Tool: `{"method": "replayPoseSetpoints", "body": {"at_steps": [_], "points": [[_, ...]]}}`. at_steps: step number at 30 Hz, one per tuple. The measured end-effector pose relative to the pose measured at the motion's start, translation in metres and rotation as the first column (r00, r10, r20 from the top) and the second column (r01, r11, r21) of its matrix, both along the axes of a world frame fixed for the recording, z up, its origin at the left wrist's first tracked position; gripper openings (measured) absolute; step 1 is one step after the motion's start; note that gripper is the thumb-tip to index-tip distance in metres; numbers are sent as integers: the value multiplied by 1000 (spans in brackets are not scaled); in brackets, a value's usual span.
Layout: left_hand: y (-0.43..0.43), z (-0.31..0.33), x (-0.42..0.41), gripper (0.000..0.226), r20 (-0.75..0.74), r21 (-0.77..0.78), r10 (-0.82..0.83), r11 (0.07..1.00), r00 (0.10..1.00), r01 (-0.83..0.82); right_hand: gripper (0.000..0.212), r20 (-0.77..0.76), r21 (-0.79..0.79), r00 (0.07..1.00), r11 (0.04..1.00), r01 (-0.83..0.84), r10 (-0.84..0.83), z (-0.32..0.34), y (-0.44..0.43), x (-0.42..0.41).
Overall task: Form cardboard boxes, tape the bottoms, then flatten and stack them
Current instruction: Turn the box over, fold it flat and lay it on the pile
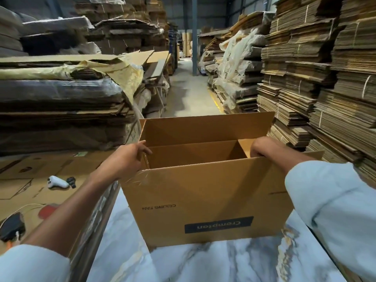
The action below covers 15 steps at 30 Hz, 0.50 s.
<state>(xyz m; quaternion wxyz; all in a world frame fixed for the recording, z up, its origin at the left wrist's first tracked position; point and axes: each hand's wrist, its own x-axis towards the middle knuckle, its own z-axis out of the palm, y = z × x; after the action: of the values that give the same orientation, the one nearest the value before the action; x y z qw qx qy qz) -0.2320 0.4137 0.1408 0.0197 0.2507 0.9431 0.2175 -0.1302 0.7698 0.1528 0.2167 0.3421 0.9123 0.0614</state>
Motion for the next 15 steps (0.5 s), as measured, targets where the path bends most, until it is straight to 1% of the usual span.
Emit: {"method": "replayPoseSetpoints", "body": {"at_steps": [2, 3, 6, 7, 8, 9, 10, 11, 12, 13, 15], "points": [[0, 1, -1, 53, -9, -4, -15, 1000, 1000, 15, 33, 18, 47, 1000, 999, 17, -18, -3, 2, 2], [0, 2, -2, 53, -11, -6, -20, 1000, 1000, 20, 35, 4, 43, 1000, 999, 29, -29, -4, 2, 3], [0, 2, -5, 49, -14, -1, -5, 1000, 1000, 5, 30, -58, 14, 998, 999, 35, -34, -3, 12, 5], [-1, 2, -7, 49, -9, 4, 7, 1000, 1000, -7, 33, -65, 14, 997, 999, 33, -32, -2, 17, 7], [-1, 3, -8, 49, 0, 9, 18, 1000, 1000, -18, 34, -84, 54, 996, 999, -2, 6, 0, 26, 11], [-2, 2, -10, 50, 8, 14, 27, 1000, 1000, -27, 30, -96, 124, 993, 991, -59, 71, 5, 36, 18], [-2, 2, -11, 50, 12, 19, 34, 999, 999, -34, 21, -107, 195, 984, 974, -117, 140, 13, 44, 27], [-1, 2, -12, 50, 13, 20, 37, 999, 999, -38, 12, -144, 232, 978, 966, -114, 150, 22, 53, 37], [-1, 2, -13, 50, 13, 21, 39, 999, 999, -39, 4, -211, 243, 968, 966, -84, 137, 31, 62, 48], [0, 1, -14, 51, 15, 21, 37, 999, 999, -37, 1, -260, 246, 960, 968, -42, 107, 37, 71, 58], [3, 1, -13, 52, 24, 17, 21, 1000, 999, -21, 4, -349, 187, 937, 982, 39, 29, 37, 92, 67]]}}
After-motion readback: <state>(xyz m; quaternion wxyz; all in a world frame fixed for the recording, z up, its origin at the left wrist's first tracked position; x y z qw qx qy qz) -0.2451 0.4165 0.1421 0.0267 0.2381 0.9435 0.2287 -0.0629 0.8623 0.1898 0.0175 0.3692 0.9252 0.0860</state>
